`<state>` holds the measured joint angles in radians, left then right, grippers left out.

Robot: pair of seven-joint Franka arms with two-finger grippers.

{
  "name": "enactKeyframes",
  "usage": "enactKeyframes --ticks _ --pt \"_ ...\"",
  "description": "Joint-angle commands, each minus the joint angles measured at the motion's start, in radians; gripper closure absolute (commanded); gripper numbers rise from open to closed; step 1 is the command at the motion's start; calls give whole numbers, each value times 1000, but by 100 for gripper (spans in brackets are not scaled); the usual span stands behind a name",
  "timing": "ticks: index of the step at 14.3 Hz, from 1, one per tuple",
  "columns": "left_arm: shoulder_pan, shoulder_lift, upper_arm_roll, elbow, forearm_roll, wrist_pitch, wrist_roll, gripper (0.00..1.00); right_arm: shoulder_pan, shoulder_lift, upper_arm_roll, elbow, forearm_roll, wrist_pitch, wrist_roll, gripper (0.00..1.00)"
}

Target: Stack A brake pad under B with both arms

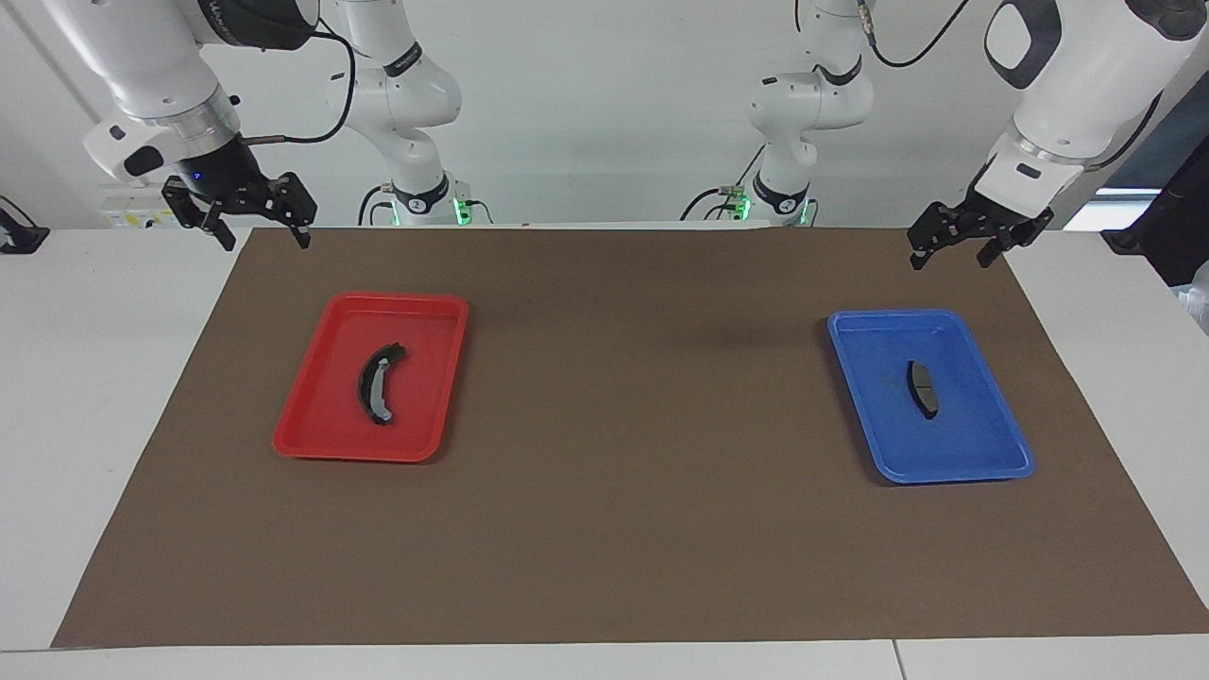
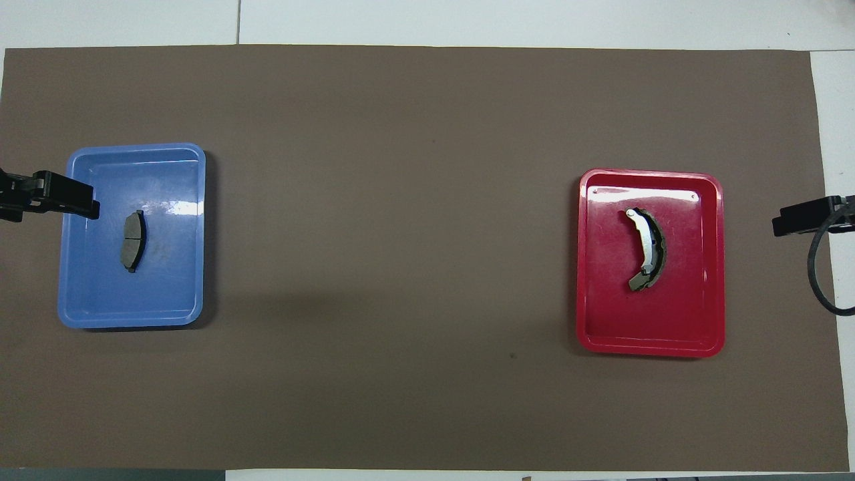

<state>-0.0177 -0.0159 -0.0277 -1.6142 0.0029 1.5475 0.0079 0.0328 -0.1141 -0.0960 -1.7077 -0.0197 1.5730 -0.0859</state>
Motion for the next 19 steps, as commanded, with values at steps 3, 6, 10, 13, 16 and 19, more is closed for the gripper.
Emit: enactKeyframes --ticks 3,6,10,13,16,19 --pt "5 -30 2 -39 17 26 21 1 -8 -7 10 -13 17 16 -12 0" --pt "4 -30 2 -39 17 26 12 0 1 -7 10 -13 18 15 -12 0" --pt "5 -30 3 -39 17 22 7 0 2 -9 10 -13 17 13 -12 0" --pt "30 -30 3 -42 17 37 27 1 2 -7 10 -13 17 15 -12 0" --pt "38 -50 3 -97 17 107 43 1 4 -7 10 -13 17 16 -12 0" --pt "68 -56 3 -188 15 216 60 1 4 -15 10 -41 18 39 -12 0"
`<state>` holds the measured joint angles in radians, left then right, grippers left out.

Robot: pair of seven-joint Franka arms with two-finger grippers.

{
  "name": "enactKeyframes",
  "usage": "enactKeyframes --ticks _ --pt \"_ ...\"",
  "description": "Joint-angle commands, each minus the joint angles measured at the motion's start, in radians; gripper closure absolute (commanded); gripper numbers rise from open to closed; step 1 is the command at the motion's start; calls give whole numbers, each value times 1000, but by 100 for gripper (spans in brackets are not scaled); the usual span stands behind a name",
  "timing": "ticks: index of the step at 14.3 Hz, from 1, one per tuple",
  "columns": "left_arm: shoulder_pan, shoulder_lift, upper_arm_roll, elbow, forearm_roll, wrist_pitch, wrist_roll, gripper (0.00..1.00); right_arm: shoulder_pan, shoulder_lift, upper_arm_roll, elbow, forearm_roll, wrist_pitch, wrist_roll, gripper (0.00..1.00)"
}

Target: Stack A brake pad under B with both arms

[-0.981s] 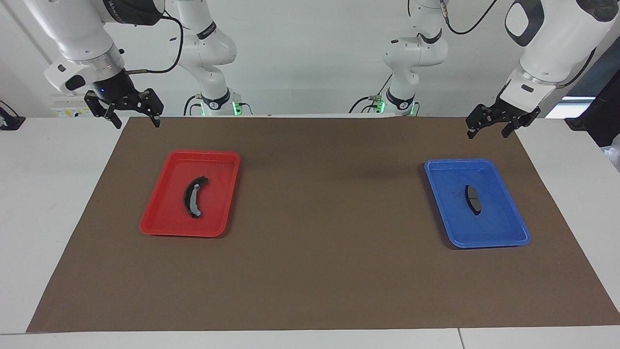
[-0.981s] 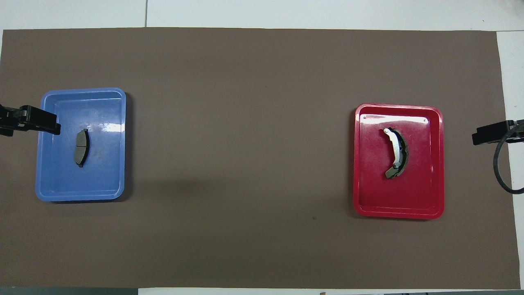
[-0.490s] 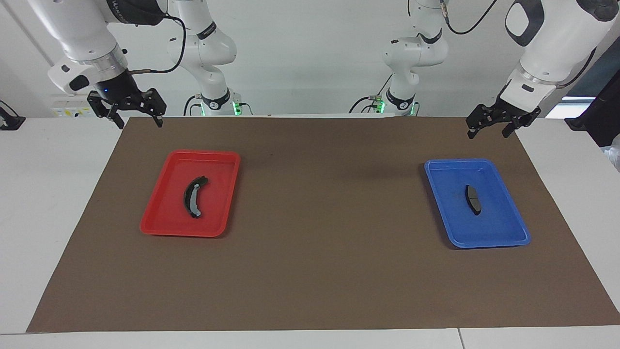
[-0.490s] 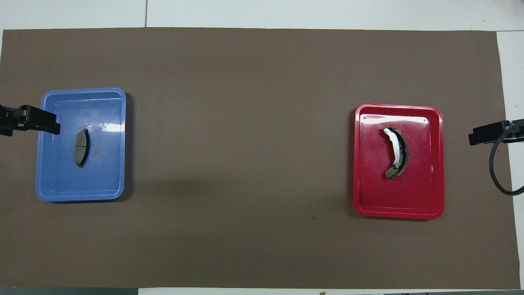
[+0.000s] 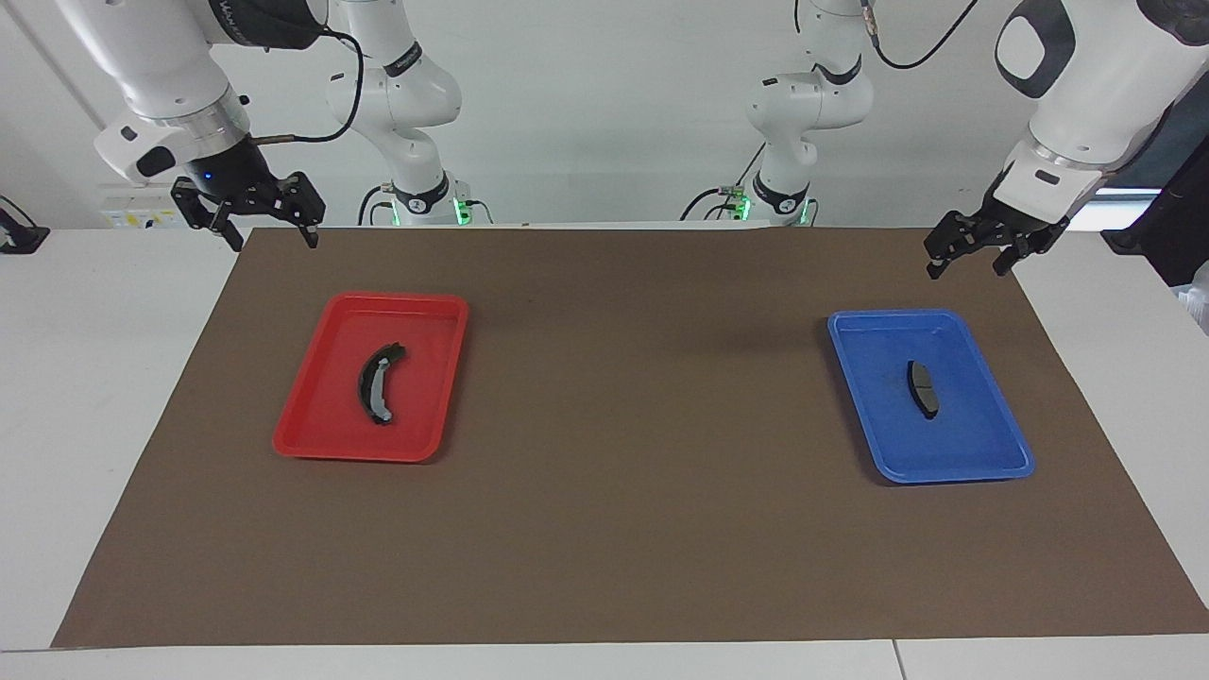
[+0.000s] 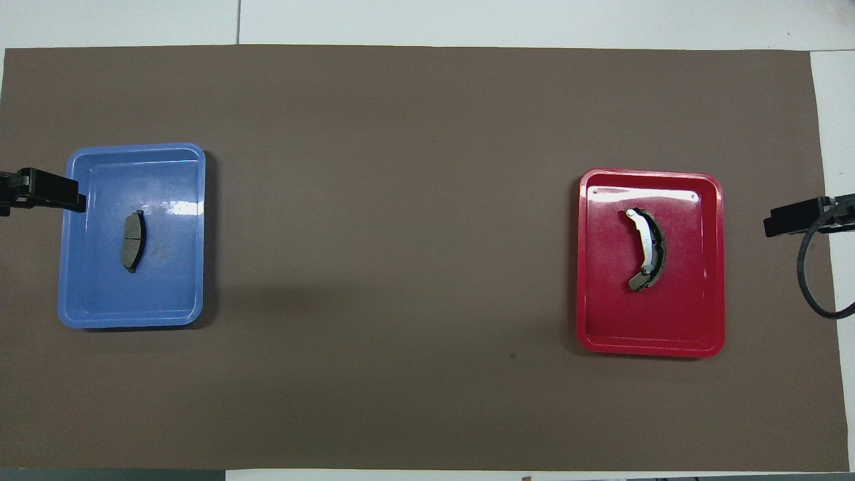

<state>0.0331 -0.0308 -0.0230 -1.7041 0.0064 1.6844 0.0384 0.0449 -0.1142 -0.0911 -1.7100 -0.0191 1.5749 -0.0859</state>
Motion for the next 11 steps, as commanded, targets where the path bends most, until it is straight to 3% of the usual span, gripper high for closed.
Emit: enactKeyframes --ticks 1,6,8,11 --pt "27 -37 -2 -124 12 113 37 1 -8 -25 5 -86 18 94 -15 0" --pt "102 24 -2 -272 12 343 83 1 -7 -41 25 -292 19 315 -11 0" --pt "120 69 -2 -296 12 402 98 1 25 -3 25 -348 19 405 29 0" --pt "125 135 -2 -406 12 590 110 2 38 92 25 -401 19 534 60 0"
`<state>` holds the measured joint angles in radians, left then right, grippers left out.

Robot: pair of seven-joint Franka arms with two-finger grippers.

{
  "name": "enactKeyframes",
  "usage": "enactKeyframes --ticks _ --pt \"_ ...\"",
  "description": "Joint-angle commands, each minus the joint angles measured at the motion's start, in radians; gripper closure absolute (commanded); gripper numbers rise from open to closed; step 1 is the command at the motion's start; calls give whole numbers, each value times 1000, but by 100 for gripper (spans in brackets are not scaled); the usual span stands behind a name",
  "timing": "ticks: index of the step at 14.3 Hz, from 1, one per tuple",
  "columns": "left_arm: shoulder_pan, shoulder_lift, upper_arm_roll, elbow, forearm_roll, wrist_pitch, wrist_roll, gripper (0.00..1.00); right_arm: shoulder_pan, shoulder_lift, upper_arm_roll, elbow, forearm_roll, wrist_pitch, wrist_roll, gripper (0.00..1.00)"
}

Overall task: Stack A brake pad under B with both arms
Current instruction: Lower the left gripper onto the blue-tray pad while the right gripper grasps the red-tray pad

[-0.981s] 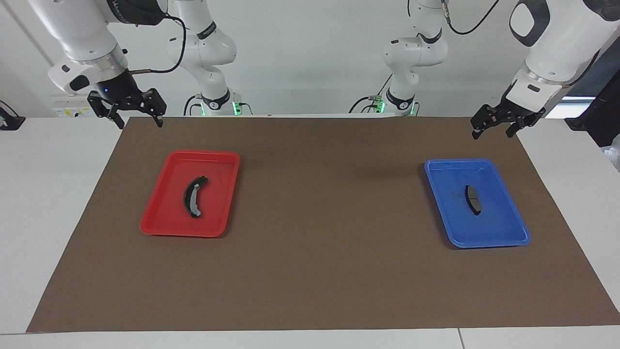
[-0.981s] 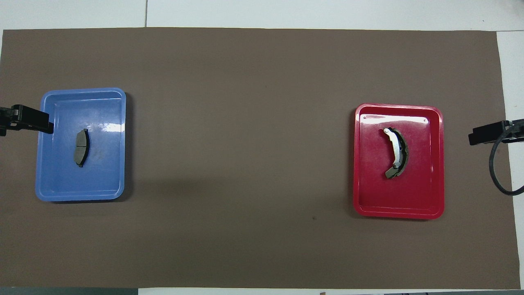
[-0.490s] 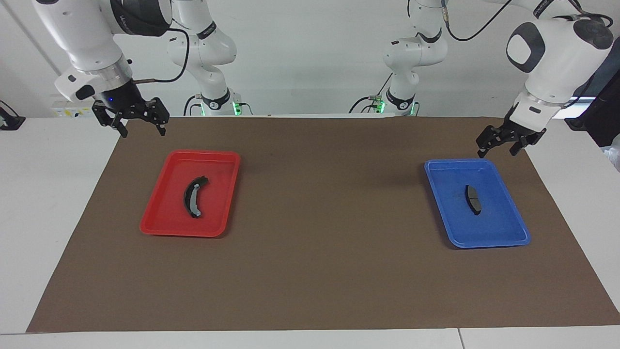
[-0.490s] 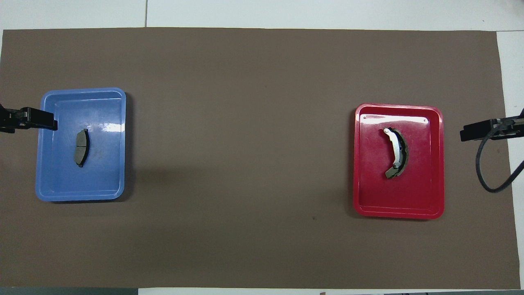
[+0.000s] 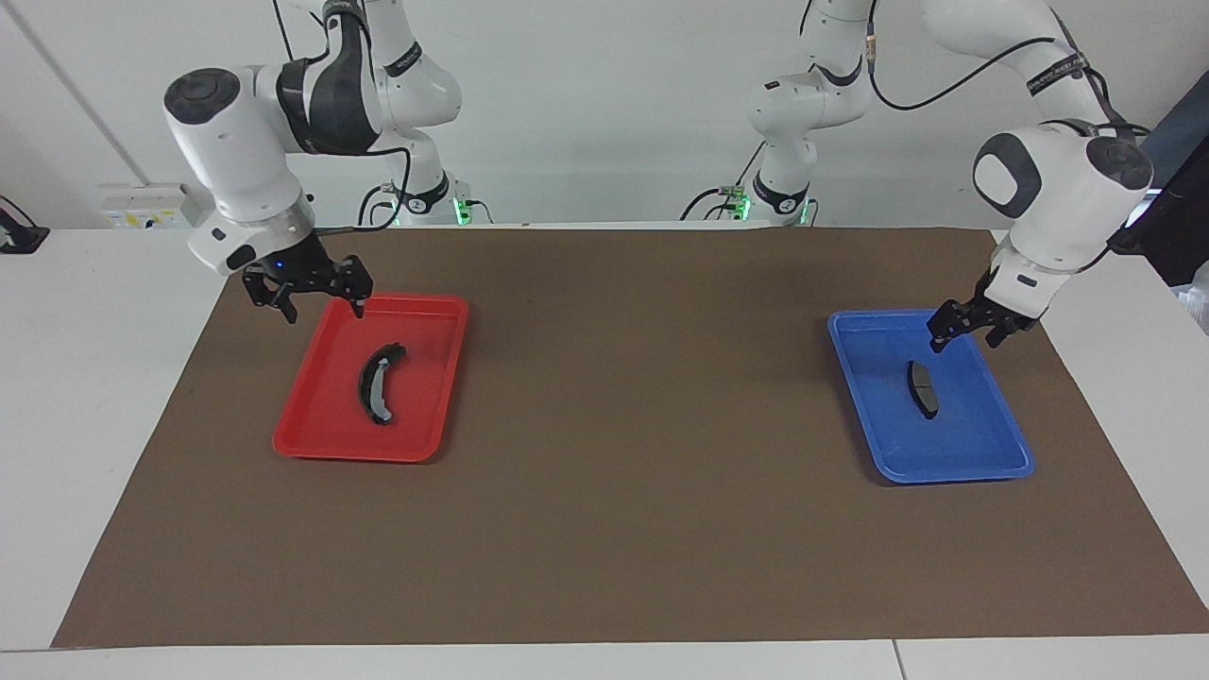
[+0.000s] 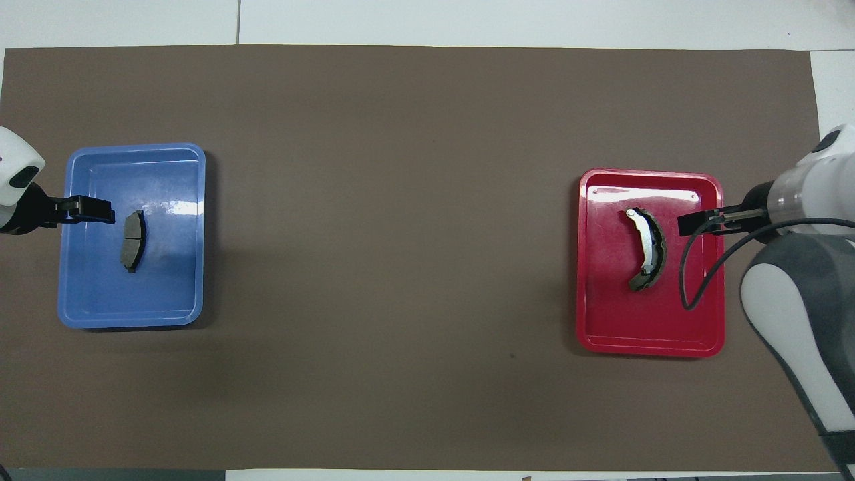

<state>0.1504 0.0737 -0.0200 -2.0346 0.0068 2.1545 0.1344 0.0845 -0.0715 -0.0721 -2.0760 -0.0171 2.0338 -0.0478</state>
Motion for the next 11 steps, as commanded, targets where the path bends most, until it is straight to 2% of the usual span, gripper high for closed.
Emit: enactKeyframes --ticks 1,4,7,8,9,11 --pt "8 52 -5 -91 12 164 13 2 -2 70 6 -59 17 123 41 0" --pt "9 109 -5 -95 12 203 13 3 -8 108 6 -137 17 262 52 0" --pt "26 115 -5 -134 12 237 17 5 -5 156 6 -173 17 328 68 0" --pt "26 112 -5 -150 12 248 17 9 -2 171 6 -173 17 341 80 0" --pt "26 109 -5 -159 12 251 17 18 -2 185 6 -173 17 359 86 0" --pt "24 104 -5 -179 12 254 21 45 -9 213 6 -173 17 368 83 0"
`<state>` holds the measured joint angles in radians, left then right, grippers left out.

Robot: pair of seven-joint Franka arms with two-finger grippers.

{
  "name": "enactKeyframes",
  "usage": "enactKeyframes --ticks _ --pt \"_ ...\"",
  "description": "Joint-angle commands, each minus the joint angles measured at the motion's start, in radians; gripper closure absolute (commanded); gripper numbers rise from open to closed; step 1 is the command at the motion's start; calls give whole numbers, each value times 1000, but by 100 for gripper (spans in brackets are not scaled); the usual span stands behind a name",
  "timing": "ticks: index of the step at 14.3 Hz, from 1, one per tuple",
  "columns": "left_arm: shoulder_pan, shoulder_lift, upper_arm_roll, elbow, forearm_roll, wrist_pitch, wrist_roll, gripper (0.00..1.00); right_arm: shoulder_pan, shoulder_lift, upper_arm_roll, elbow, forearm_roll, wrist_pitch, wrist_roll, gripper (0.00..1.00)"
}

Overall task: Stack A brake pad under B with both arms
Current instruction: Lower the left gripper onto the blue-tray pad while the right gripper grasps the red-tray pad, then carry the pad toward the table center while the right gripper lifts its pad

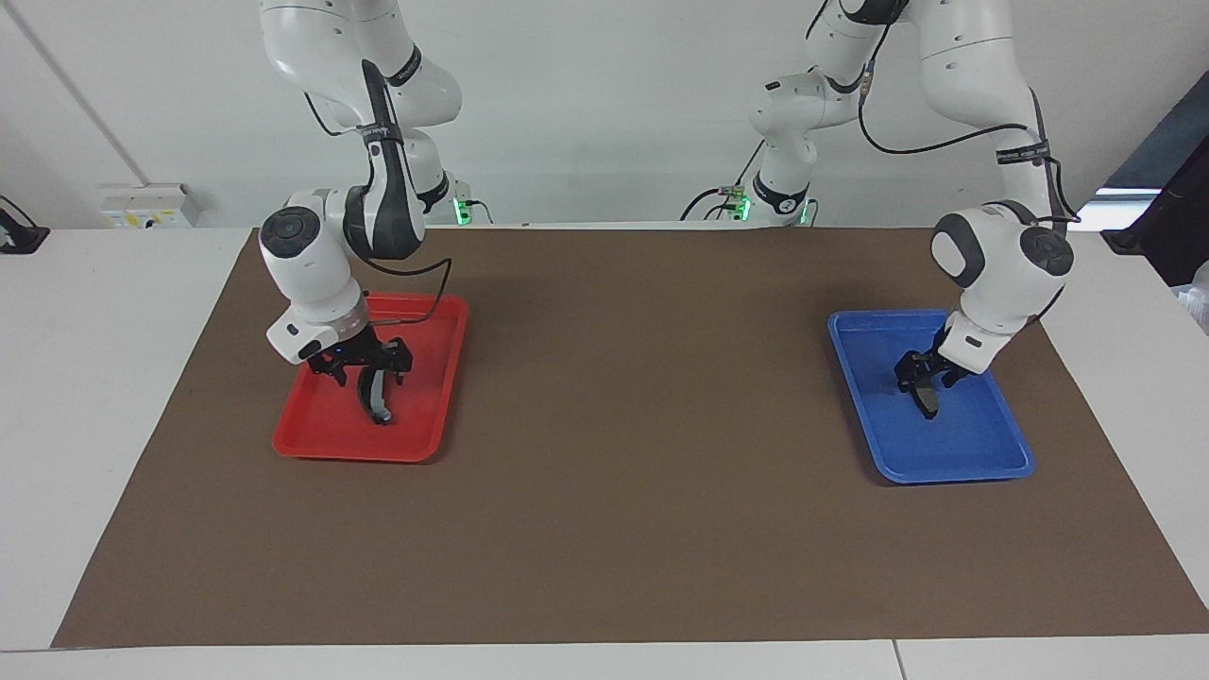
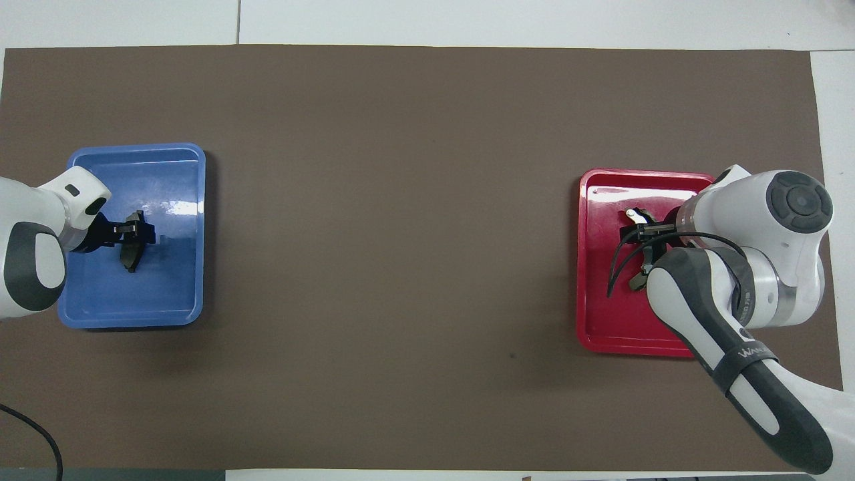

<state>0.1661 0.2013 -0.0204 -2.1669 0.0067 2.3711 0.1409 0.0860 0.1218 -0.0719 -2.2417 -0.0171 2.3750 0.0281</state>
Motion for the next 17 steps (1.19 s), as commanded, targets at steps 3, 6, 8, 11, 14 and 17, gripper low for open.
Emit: enactKeyframes --ticks 3,6,8,11,14,17 --pt "9 -26 -4 -54 12 40 16 66 -14 41 6 -9 17 35 7 0" --pt "3 -26 -3 -31 12 13 20 96 -15 42 6 -9 17 30 4 10" --pt "-5 -51 -4 17 12 -73 19 99 -18 41 6 -4 17 17 -4 18" --pt "-68 -82 -7 114 12 -211 -16 99 -20 32 6 2 17 -17 -7 27" --pt "-183 -80 -9 128 12 -196 -173 99 -22 30 4 2 17 -20 -25 35" --pt "-343 -62 -10 125 12 -144 -398 99 -20 30 6 2 17 -22 -24 63"
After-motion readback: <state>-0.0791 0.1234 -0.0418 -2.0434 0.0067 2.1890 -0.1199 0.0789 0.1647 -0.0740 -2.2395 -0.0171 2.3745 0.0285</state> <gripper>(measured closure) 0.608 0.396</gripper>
